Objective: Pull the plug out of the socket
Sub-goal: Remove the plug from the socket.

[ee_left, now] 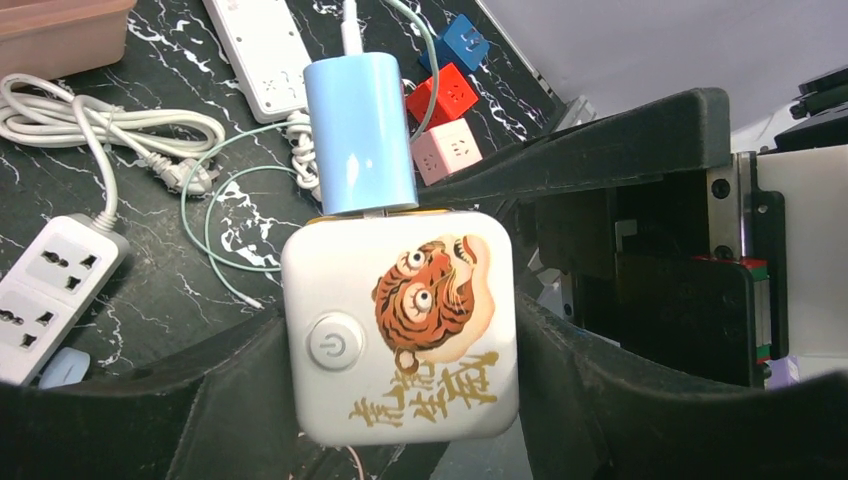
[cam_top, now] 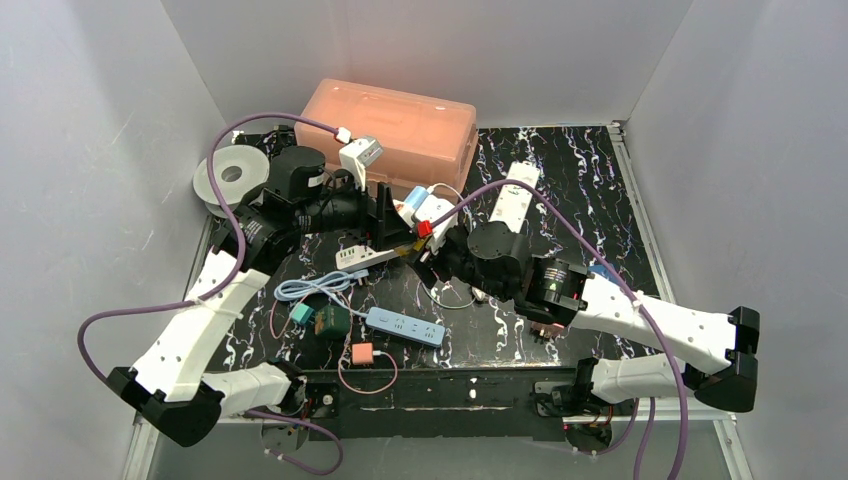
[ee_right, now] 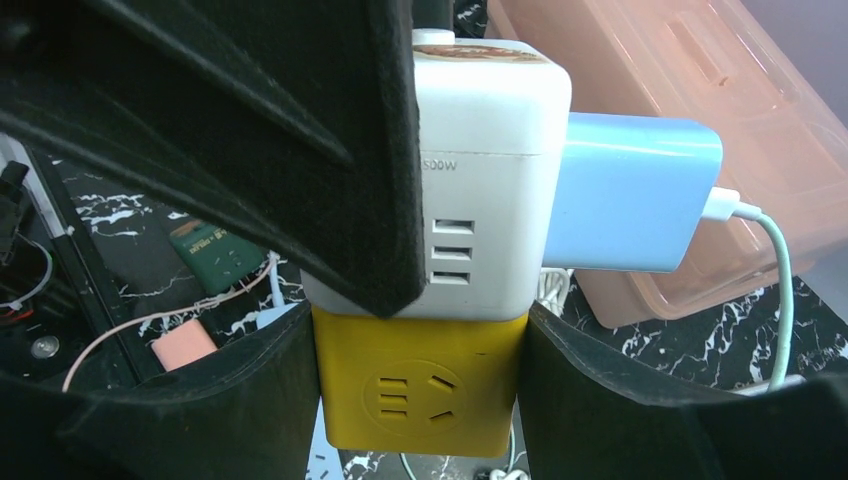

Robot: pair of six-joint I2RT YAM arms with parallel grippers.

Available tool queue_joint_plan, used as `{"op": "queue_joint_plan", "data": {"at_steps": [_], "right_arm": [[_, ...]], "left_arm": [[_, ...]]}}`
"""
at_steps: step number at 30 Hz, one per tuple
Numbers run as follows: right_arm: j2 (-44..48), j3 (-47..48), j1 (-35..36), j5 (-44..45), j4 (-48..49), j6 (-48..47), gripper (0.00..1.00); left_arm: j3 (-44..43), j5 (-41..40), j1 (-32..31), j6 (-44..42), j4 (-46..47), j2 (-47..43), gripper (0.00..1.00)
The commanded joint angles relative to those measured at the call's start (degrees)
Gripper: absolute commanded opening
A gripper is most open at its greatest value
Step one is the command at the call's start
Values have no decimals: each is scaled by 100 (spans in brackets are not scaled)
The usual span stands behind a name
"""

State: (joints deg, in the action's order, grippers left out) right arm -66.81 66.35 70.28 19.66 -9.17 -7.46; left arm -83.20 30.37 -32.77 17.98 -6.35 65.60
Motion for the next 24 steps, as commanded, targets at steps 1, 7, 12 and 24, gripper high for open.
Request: {"op": "queue_joint_plan", "data": {"at_steps": [1,7,12,24], "right_arm": [[61,458,65,-32,1044,1,1],[117,379,72,-33,1057,38,1],[341,91,74,26,1126,164,1],[944,-829,240,532,1057,432,1]], "left_arm": [[-48,194,-54,47,108,-168,65],[-65,141,-54,56,82,-184,35],[-73,58,-54,94,25,-217,6],[-251,-560,-45,126,38,-253,0]]}}
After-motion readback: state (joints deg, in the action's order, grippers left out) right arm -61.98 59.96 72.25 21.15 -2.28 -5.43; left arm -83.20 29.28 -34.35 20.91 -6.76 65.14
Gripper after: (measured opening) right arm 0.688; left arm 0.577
